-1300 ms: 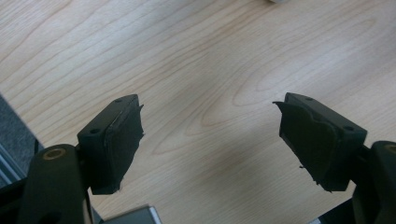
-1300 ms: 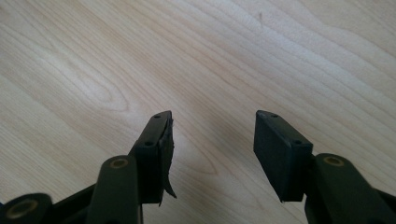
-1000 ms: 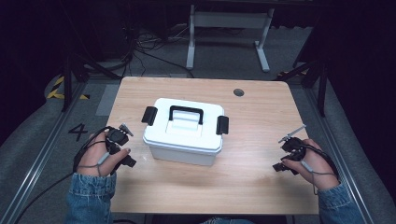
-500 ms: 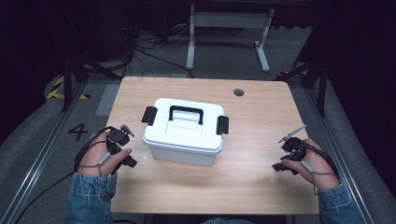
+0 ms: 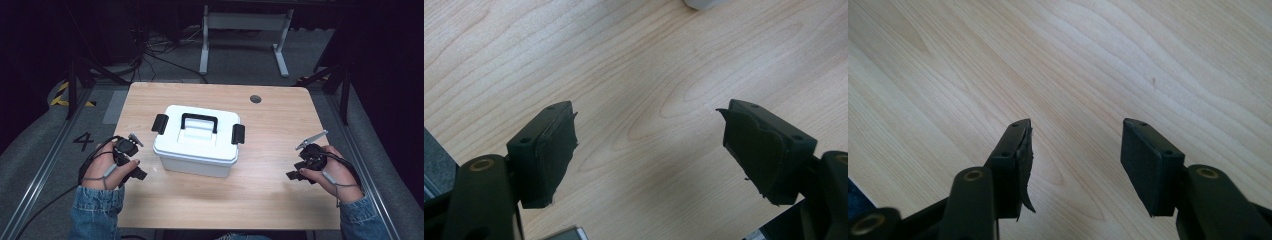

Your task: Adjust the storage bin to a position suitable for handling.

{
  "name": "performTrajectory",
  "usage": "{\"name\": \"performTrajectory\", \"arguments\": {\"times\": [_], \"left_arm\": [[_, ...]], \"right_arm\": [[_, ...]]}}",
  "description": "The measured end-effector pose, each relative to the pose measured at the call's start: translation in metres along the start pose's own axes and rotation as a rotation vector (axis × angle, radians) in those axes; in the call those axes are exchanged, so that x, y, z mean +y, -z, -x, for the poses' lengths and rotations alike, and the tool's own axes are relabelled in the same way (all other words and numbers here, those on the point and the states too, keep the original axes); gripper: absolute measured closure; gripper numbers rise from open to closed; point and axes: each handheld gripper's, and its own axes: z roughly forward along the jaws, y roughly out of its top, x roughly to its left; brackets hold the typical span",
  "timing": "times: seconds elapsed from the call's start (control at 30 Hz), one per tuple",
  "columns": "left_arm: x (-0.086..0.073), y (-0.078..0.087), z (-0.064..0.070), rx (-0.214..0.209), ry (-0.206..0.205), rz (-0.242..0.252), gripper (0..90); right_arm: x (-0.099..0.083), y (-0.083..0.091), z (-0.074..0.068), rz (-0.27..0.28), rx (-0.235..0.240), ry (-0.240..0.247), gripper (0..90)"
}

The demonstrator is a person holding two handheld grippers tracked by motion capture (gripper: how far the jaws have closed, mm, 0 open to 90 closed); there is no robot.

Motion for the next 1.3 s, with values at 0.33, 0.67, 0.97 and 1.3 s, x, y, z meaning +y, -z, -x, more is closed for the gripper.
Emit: {"name": "performTrajectory", "arguments": {"times": [0.33, 0.67, 0.97, 1.3], "left_arm": [[0.000, -0.001, 0.002, -0.002, 0.001, 0.001, 22.0], [0.000, 0.000, 0.002, 0.001, 0.000, 0.007, 21.9], [-0.001, 0.000, 0.001, 0.005, -0.004, 0.008, 21.7], [-0.001, 0.000, 0.001, 0.004, -0.005, 0.009, 20.9]], "right_arm": [[0.015, 0.013, -0.012, 0.027, 0.006, 0.051, 47.3], [0.040, 0.029, -0.016, 0.050, 0.013, 0.079, 48.0], [0.071, 0.042, -0.025, 0.060, 0.023, 0.123, 48.4], [0.100, 0.051, -0.040, 0.050, 0.065, 0.192, 48.3]]}}
